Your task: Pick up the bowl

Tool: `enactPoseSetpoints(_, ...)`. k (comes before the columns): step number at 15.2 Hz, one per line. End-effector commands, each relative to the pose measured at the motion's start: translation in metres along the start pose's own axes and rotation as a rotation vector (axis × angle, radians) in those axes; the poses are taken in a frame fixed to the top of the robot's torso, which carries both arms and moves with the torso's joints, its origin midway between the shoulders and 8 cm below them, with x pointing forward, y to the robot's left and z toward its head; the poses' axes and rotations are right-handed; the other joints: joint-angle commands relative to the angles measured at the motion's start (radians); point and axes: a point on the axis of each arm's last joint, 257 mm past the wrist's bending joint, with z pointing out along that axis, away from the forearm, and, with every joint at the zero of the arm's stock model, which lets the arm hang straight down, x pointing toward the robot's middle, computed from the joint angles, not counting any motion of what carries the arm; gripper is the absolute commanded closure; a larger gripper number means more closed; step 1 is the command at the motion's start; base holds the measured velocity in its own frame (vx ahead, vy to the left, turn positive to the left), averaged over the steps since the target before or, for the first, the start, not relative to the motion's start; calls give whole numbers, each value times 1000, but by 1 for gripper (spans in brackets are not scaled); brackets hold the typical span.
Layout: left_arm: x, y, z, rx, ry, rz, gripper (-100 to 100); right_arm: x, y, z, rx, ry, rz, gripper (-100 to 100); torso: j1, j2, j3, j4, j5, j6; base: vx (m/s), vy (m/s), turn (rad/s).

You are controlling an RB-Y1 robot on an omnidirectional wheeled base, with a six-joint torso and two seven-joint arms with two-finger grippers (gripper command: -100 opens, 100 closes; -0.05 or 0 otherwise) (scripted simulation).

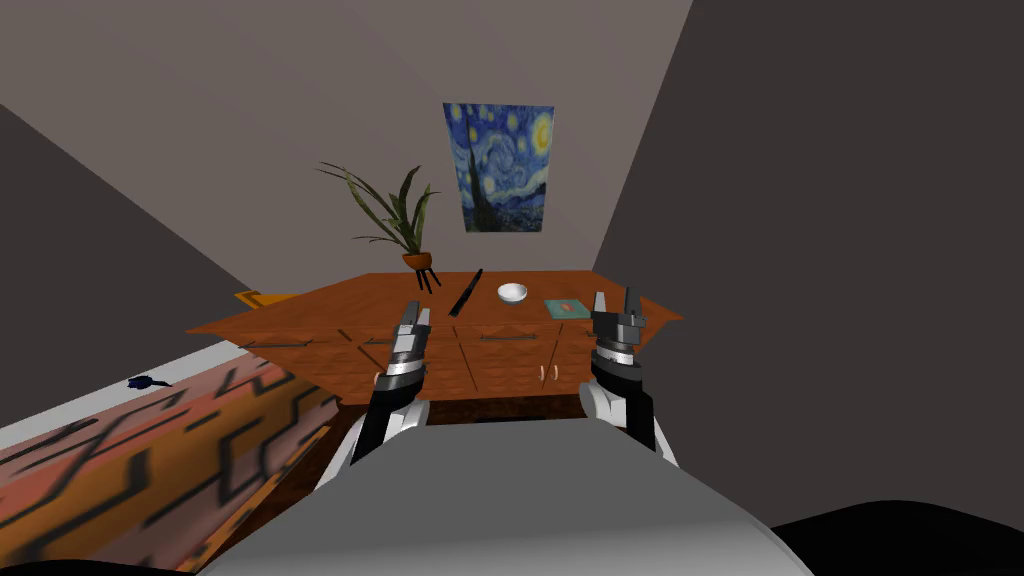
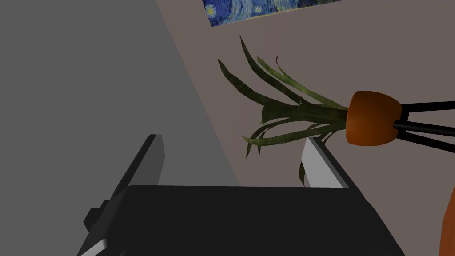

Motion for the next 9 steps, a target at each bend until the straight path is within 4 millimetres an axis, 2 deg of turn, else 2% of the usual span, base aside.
enactPoseSetpoints(1, 6, 9, 4, -16, 37, 4, -100, 0, 0, 0, 0, 0, 0, 0, 0, 0, 0, 0, 0, 0, -3, -10, -20)
enactPoseSetpoints(9, 23, 48, 26, -99, 118, -3, -100, 0, 0, 0, 0, 0, 0, 0, -2, 0, 0, 0, 0, 0, -5, -26, -30)
